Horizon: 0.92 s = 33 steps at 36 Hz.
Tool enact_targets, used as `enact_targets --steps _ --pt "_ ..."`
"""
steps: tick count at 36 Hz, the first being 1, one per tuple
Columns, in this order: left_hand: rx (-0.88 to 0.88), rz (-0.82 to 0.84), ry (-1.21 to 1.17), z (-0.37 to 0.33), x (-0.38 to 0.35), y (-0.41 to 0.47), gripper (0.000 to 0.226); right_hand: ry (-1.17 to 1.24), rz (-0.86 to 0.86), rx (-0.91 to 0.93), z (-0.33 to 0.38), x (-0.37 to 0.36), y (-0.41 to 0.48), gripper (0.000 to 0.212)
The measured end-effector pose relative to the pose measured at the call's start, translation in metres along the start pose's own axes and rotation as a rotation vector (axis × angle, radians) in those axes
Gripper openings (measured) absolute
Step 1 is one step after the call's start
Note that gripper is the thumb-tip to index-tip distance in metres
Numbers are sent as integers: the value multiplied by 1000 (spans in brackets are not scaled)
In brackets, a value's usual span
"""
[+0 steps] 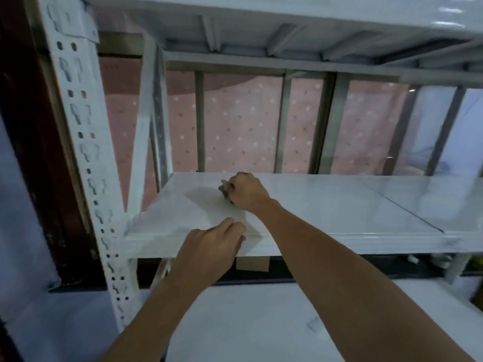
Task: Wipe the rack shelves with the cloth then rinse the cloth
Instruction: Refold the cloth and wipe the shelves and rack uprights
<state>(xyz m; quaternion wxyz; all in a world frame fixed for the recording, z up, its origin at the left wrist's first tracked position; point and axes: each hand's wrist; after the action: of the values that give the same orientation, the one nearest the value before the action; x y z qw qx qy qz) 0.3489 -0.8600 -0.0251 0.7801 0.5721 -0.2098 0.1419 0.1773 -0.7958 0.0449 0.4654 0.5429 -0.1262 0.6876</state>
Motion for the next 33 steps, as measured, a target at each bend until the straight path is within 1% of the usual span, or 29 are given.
enact_targets --steps 1,2,4,6,8,9,11,13,14,19,21,25,30,33 --pt "-11 -1 -13 -13 -8 10 18 -19 -11 -4 -17 11 -5 40" --pt "-31 4 -27 -27 -14 22 21 -37 -23 -12 -35 22 -11 40" --pt "-108 -7 -23 -56 -28 46 33 -57 -58 -32 -72 45 -25 40" --pt "-173 -46 -17 -90 -41 71 35 -96 -73 -52 -113 70 -39 39" --pt "-162 -82 -72 -127 -53 94 44 -140 -77 -82 -155 94 -54 40" --pt "-152 -83 -121 -147 -59 106 45 -159 -84 -100 -178 107 -61 41" --pt "-145 -69 -194 -188 -76 130 34 -198 -110 -134 -225 133 -76 43" --pt "-164 -57 -217 -229 -94 154 21 -224 -142 -160 -271 162 -94 47" --pt "-169 -50 -228 -250 -102 167 19 -234 -155 -170 -293 177 -105 49" --pt "-150 -33 -306 -350 -137 227 29 -305 -234 -244 -400 247 -156 47" --pt "-123 6 -356 -388 -152 250 33 -343 -247 -278 -438 267 -175 47" --pt "-62 137 -442 -454 -181 291 40 -268 -287 -376 -503 305 -204 46" --pt "-69 196 -477 -511 -213 335 34 -254 -354 -406 -573 334 -224 45" --pt "-91 244 -474 -537 -236 357 32 -196 -380 -445 -614 348 -231 42"
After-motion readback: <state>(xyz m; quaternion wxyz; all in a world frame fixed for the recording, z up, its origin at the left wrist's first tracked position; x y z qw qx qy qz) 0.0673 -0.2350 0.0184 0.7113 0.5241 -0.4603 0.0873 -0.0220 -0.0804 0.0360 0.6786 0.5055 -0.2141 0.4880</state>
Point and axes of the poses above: each hand's wrist, its own y-axis towards the middle knuckle, its own x-axis out of the back of the hand, z = x × y, and after that the axes turned 1 degree about -x, right-handed
